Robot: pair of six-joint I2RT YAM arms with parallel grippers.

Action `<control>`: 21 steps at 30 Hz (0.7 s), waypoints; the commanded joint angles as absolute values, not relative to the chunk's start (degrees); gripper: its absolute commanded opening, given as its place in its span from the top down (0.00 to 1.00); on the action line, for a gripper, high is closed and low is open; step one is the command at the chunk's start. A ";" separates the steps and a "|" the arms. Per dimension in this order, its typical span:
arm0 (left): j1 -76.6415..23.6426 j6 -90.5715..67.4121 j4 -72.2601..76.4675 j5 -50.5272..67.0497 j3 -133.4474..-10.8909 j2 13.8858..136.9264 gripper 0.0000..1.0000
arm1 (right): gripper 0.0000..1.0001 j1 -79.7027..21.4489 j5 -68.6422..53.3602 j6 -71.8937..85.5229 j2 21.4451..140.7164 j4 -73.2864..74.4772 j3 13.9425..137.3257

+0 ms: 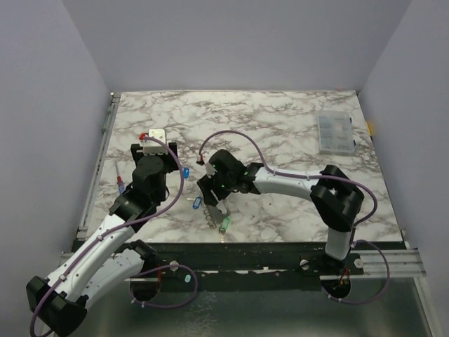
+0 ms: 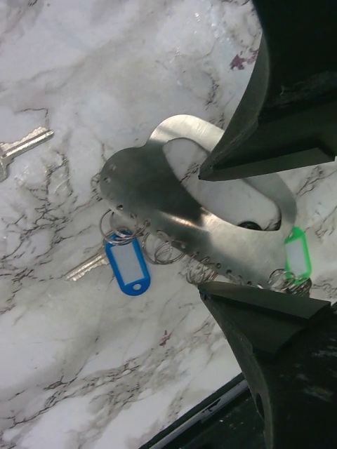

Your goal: Put the keys on the keyring

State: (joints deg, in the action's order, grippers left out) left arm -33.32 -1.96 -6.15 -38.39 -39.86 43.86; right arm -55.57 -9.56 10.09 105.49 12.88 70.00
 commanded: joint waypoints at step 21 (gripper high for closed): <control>-32.54 -2.12 -7.12 -41.23 -41.49 41.55 0.28 | 0.44 -60.34 3.56 17.78 115.20 24.08 79.63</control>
State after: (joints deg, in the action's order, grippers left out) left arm -32.95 -2.11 -6.20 -40.45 -39.86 42.30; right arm -60.05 2.17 16.43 114.98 21.43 79.57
